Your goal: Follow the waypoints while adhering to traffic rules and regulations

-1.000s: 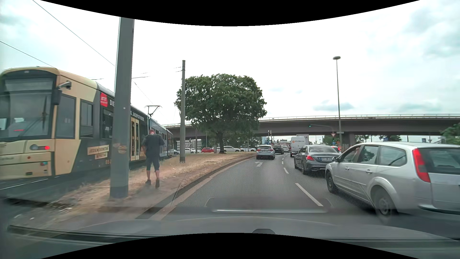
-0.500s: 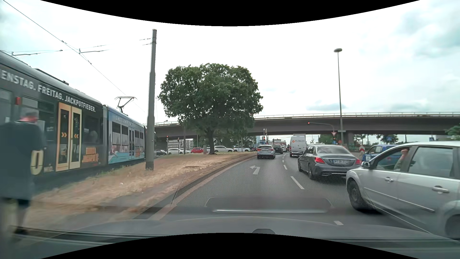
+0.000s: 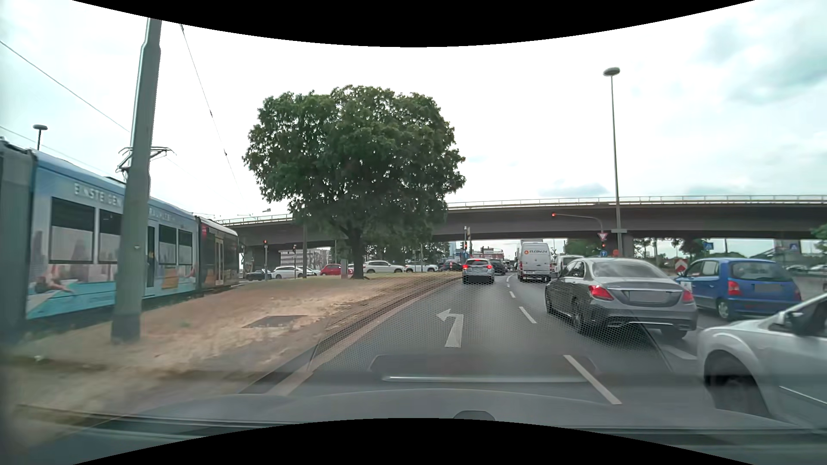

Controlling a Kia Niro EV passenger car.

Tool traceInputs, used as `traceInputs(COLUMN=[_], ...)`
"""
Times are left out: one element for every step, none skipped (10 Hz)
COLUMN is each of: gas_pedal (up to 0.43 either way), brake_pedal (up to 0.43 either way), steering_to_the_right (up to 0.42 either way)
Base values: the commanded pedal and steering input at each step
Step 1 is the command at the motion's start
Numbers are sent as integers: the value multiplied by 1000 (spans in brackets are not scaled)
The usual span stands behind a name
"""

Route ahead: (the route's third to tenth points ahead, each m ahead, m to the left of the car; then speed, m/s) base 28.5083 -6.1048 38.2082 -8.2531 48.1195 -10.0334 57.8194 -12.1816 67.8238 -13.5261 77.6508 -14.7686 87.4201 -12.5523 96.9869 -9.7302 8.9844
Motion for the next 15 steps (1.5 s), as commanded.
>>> traceInputs(gas_pedal=[0,0,0,0,0,0,0,0,0,0,0,0,0,0,0], brake_pedal=[0,0,0,0,0,0,0,0,0,12,30,55,91,122,159], steering_to_the_right=[34,35,35,35,35,34,33,32,30,26,26,26,26,26,25])
